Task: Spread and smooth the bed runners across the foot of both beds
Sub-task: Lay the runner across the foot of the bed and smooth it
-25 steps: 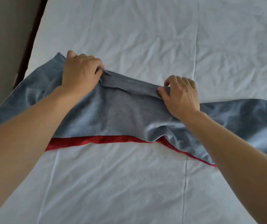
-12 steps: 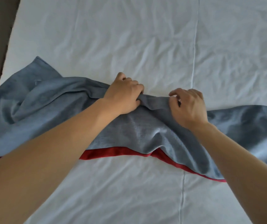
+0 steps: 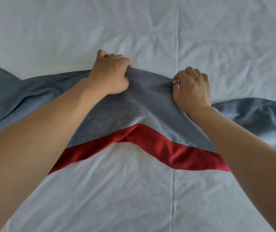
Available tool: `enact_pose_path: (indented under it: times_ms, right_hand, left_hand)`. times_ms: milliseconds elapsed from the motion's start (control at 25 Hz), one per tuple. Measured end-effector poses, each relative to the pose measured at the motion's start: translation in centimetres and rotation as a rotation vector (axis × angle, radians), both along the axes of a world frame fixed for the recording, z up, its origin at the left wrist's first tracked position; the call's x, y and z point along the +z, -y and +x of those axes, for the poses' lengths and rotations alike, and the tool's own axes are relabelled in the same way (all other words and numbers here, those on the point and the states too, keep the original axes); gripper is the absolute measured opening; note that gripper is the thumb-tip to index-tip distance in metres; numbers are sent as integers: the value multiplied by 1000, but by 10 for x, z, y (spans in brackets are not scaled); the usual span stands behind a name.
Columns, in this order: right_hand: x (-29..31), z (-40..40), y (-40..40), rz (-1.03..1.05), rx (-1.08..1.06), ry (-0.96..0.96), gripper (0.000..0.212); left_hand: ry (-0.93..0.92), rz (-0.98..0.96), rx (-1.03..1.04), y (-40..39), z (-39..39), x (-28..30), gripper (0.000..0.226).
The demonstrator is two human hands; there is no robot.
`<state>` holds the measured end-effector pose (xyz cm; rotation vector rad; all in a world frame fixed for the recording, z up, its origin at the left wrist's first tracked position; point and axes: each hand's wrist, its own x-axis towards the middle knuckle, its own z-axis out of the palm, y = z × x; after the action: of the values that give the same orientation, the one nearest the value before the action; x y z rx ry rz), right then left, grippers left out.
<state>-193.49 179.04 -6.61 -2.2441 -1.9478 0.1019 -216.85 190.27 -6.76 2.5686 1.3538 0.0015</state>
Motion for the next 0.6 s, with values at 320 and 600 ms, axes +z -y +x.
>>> enact_pose_path:
  times_ms: [320, 600]
  right_hand:
    - [16, 14, -20, 70, -42, 56, 20]
    - [42, -79, 60, 289, 234, -46, 20]
  left_hand:
    - [-23, 167, 23, 1, 50, 4, 15]
    - [162, 224, 99, 99, -14, 27, 32]
